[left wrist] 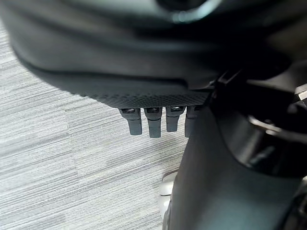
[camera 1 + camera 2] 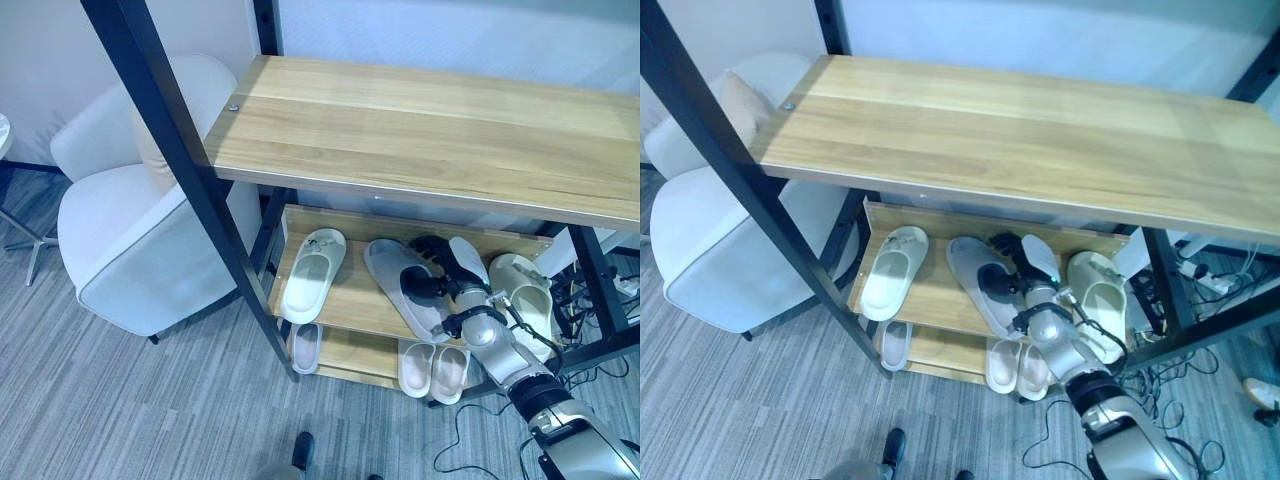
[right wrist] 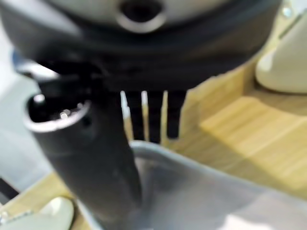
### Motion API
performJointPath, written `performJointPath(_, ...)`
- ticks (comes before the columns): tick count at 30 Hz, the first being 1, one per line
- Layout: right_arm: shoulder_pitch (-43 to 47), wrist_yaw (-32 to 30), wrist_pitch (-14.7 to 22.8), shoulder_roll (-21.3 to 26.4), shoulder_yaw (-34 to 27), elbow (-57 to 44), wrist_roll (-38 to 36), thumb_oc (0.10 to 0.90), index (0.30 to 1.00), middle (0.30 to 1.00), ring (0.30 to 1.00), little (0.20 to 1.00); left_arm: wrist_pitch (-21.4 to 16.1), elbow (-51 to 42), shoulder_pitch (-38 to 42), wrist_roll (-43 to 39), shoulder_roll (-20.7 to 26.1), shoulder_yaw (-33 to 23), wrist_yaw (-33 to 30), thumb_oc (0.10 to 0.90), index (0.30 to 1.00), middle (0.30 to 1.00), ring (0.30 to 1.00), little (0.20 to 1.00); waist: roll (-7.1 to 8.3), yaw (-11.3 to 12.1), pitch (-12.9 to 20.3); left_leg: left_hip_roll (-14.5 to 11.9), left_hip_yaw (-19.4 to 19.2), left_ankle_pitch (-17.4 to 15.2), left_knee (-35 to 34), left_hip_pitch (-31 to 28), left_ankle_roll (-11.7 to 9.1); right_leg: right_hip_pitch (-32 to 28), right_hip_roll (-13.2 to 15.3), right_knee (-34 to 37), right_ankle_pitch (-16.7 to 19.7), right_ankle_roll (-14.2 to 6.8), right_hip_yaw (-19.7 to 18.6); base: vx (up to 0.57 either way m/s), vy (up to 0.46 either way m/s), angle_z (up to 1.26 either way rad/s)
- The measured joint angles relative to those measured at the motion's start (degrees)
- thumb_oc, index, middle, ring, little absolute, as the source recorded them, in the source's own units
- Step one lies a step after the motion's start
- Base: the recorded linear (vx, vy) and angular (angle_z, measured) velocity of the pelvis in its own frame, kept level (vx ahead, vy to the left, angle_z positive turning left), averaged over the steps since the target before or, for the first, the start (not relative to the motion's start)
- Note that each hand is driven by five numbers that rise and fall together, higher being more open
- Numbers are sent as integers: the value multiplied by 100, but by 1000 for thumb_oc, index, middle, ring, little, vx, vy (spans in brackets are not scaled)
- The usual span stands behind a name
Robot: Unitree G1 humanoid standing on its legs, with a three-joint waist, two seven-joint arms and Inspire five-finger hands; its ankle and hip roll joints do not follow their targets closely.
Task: Arrange the slippers neatly on the shoe rack.
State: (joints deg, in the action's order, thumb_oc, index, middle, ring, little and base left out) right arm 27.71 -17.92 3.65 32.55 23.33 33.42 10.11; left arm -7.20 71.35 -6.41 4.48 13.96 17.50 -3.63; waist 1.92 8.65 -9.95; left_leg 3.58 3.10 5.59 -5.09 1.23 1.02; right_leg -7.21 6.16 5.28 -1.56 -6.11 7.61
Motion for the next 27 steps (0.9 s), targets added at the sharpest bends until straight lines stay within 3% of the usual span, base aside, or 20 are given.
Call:
performJointPath(13, -604, -76, 8, 37, -409, -627, 29, 400, 300, 300, 300, 300, 8, 1, -1, 8, 11, -79, 11, 800, 900, 900, 900, 900, -12, -121, 11, -18, -31, 1, 0, -36, -1, -20, 9, 1, 0, 0, -19, 0, 0, 0)
performJointPath(27, -1827, 36, -40, 38, -1121, -1707, 102, 400, 300, 300, 300, 300, 23, 1, -29, 18, -66, -205, 47, 800, 900, 900, 900, 900, -280, -436, 152, -80, -213, -3, -3, -141, -6, -27, -3, 38, 25, 32, -180, -3, -26, -7)
